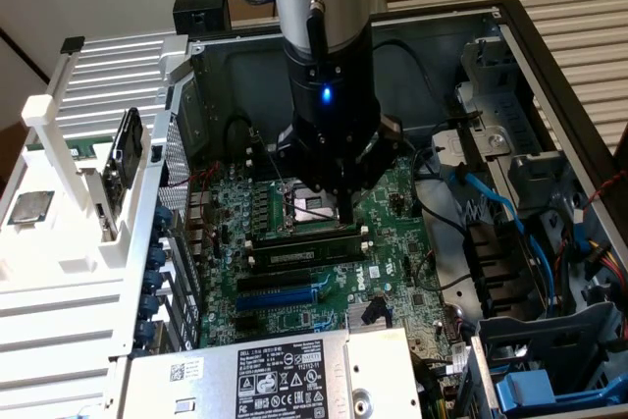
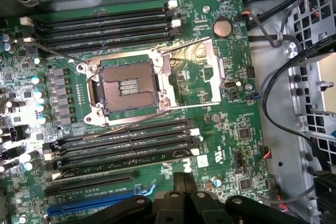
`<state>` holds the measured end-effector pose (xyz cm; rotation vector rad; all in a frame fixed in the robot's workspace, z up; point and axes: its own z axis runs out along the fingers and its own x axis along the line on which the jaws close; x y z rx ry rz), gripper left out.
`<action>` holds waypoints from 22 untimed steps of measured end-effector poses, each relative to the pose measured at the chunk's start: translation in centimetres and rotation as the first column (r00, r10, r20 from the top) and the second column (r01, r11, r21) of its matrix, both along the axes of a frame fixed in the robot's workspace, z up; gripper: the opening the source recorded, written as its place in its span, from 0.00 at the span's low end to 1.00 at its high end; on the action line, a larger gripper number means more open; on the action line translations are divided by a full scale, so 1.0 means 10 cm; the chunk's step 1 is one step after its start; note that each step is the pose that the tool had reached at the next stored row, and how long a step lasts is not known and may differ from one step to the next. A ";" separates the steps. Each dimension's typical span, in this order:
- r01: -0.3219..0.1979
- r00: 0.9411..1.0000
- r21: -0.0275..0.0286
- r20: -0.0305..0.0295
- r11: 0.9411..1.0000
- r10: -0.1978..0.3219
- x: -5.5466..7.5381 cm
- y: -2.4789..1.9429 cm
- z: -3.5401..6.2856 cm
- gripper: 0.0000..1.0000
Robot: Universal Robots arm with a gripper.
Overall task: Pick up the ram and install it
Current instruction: 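Press down the ram until it locks into place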
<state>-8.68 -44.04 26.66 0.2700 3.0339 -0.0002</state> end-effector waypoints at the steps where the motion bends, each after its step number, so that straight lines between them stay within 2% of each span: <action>1: 0.000 1.000 0.000 0.000 1.000 0.000 0.00 0.000 -0.009 0.11; 7: 0.000 1.000 0.000 0.000 1.000 0.000 0.00 0.003 -0.077 0.11; 12: 0.000 1.000 0.001 0.000 1.000 0.000 0.00 0.033 -0.117 0.11; 22: 0.000 1.000 0.001 0.000 1.000 0.000 0.00 0.036 -0.147 0.11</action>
